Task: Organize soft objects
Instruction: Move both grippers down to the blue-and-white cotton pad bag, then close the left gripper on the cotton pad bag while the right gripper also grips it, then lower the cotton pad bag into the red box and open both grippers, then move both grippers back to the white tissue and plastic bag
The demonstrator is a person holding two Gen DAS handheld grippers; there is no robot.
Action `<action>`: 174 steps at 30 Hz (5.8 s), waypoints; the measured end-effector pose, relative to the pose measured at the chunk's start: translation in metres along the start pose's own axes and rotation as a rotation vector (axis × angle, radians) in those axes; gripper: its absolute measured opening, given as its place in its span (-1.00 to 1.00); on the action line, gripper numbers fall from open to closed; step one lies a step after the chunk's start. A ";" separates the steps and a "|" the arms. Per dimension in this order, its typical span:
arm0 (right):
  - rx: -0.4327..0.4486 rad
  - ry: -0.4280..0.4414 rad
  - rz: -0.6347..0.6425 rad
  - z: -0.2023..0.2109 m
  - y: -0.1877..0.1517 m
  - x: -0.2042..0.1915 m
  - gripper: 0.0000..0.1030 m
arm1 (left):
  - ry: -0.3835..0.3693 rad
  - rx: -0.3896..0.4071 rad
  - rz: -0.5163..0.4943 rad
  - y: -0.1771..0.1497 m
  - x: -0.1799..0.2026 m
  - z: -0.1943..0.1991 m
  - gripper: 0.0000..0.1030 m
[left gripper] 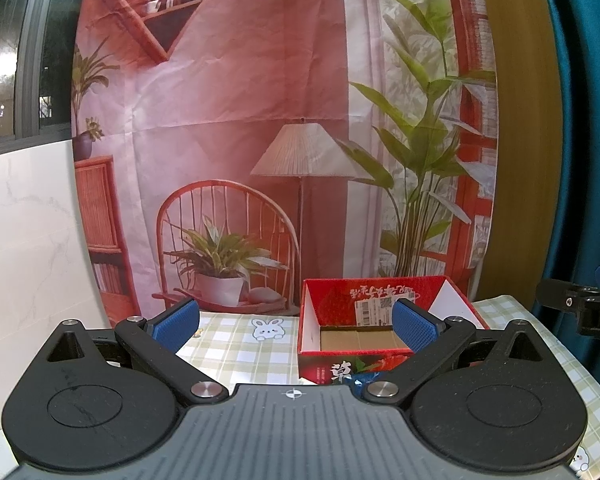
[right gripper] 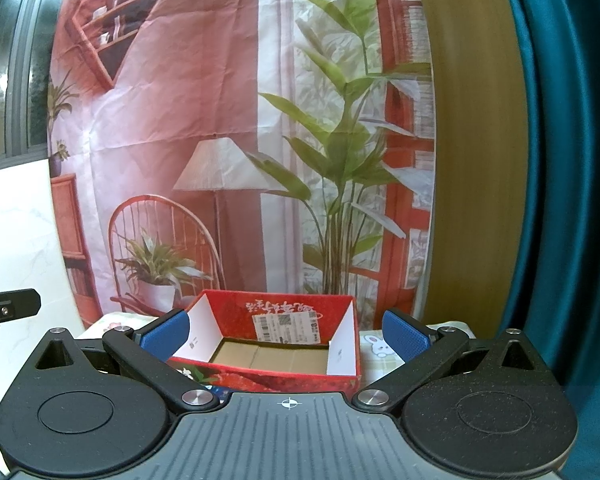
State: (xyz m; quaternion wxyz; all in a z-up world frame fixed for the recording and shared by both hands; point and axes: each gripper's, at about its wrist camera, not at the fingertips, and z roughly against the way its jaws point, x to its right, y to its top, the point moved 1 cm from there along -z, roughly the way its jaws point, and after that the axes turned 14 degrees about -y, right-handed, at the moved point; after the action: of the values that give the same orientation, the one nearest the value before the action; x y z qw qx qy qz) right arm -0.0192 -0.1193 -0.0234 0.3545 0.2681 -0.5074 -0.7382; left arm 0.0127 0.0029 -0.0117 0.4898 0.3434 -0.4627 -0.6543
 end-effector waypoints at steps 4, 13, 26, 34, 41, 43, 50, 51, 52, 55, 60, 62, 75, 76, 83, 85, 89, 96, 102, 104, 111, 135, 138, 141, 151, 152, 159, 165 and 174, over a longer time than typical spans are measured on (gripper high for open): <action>0.000 0.032 -0.023 -0.002 -0.003 0.001 0.99 | -0.002 -0.020 0.006 -0.006 -0.002 -0.007 1.00; -0.063 0.057 0.009 -0.030 -0.044 -0.012 0.99 | -0.025 -0.146 0.024 -0.044 -0.003 -0.052 1.00; -0.210 0.078 0.062 -0.092 -0.117 -0.031 0.99 | -0.074 -0.303 0.089 -0.105 -0.023 -0.130 1.00; -0.262 0.125 0.161 -0.116 -0.141 -0.046 0.45 | -0.112 -0.370 0.076 -0.140 -0.022 -0.166 1.00; -0.323 0.192 0.095 -0.132 -0.153 -0.038 0.33 | -0.104 -0.323 0.050 -0.155 -0.019 -0.168 1.00; -0.325 0.203 0.092 -0.134 -0.154 -0.038 0.30 | -0.112 -0.312 0.066 -0.157 -0.021 -0.167 1.00; -0.322 0.225 0.087 -0.135 -0.157 -0.036 0.24 | -0.142 -0.328 0.138 -0.163 -0.028 -0.174 1.00; -0.321 0.227 0.090 -0.135 -0.157 -0.037 0.22 | -0.145 -0.329 0.131 -0.164 -0.028 -0.174 1.00; -0.320 0.228 0.092 -0.135 -0.157 -0.037 0.21 | -0.147 -0.328 0.112 -0.164 -0.027 -0.174 1.00; -0.317 0.236 0.096 -0.135 -0.158 -0.038 0.15 | -0.147 -0.334 0.049 -0.165 -0.022 -0.175 1.00; -0.311 0.249 0.117 -0.133 -0.158 -0.041 0.02 | -0.149 -0.368 0.075 -0.166 -0.025 -0.178 1.00; -0.311 0.254 0.120 -0.132 -0.158 -0.042 -0.02 | -0.159 -0.377 0.074 -0.165 -0.027 -0.178 1.00; -0.325 0.281 0.098 -0.131 -0.150 -0.036 -0.04 | -0.402 -0.302 0.154 -0.141 -0.039 -0.164 0.37; -0.326 0.282 0.098 -0.131 -0.149 -0.036 -0.04 | -0.414 -0.311 0.168 -0.140 -0.041 -0.168 0.33; -0.326 0.295 0.135 -0.138 -0.140 -0.036 -0.04 | -0.507 -0.385 0.249 -0.150 -0.050 -0.189 -0.09; -0.343 0.316 0.150 -0.141 -0.139 -0.039 -0.05 | -0.536 -0.372 0.252 -0.147 -0.049 -0.187 -0.10; -0.355 0.361 0.172 -0.142 -0.130 -0.043 -0.16 | -0.565 -0.353 0.181 -0.128 -0.043 -0.180 -0.10; -0.302 0.425 0.197 -0.138 -0.097 -0.040 -0.23 | -0.634 -0.274 0.131 -0.078 -0.041 -0.174 -0.09; -0.278 0.456 0.217 -0.146 -0.065 -0.040 -0.28 | -0.666 -0.275 0.128 -0.061 -0.038 -0.182 -0.09; -0.283 0.462 0.257 -0.147 -0.061 -0.042 -0.30 | -0.678 -0.295 0.130 -0.064 -0.038 -0.183 -0.08; -0.333 0.478 0.254 -0.146 -0.070 -0.042 -0.37 | -0.704 -0.328 0.184 -0.075 -0.048 -0.184 -0.09; -0.287 0.324 0.400 -0.289 -0.020 -0.082 -0.37 | -0.523 -0.344 0.109 -0.027 -0.044 -0.340 -0.08; -0.345 0.311 0.416 -0.312 -0.032 -0.091 -0.37 | -0.512 -0.374 0.107 -0.034 -0.045 -0.352 -0.02; -0.403 0.300 0.412 -0.328 -0.043 -0.096 -0.37 | -0.503 -0.420 0.105 -0.044 -0.045 -0.362 0.01; -0.475 0.222 0.434 -0.334 -0.059 -0.094 0.40 | -0.435 -0.421 0.079 -0.048 -0.054 -0.347 0.67; -0.470 0.221 0.430 -0.331 -0.059 -0.093 0.43 | -0.432 -0.416 0.081 -0.046 -0.054 -0.344 0.68; -0.388 0.187 0.290 -0.294 -0.047 -0.075 0.98 | -0.423 -0.372 0.089 -0.041 -0.053 -0.300 0.79; -0.293 0.156 0.164 -0.247 -0.042 -0.056 0.99 | -0.400 -0.328 0.138 -0.048 -0.055 -0.250 0.94; -0.299 0.209 0.148 -0.197 -0.077 -0.051 0.99 | -0.348 -0.352 0.156 -0.085 -0.054 -0.208 0.95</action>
State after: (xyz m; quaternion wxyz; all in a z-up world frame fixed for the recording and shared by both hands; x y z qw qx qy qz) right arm 0.1413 -0.1707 -0.1614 0.4945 0.2494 -0.3711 -0.7453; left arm 0.1883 0.0069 -0.1623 0.5039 0.0983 -0.4441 -0.7343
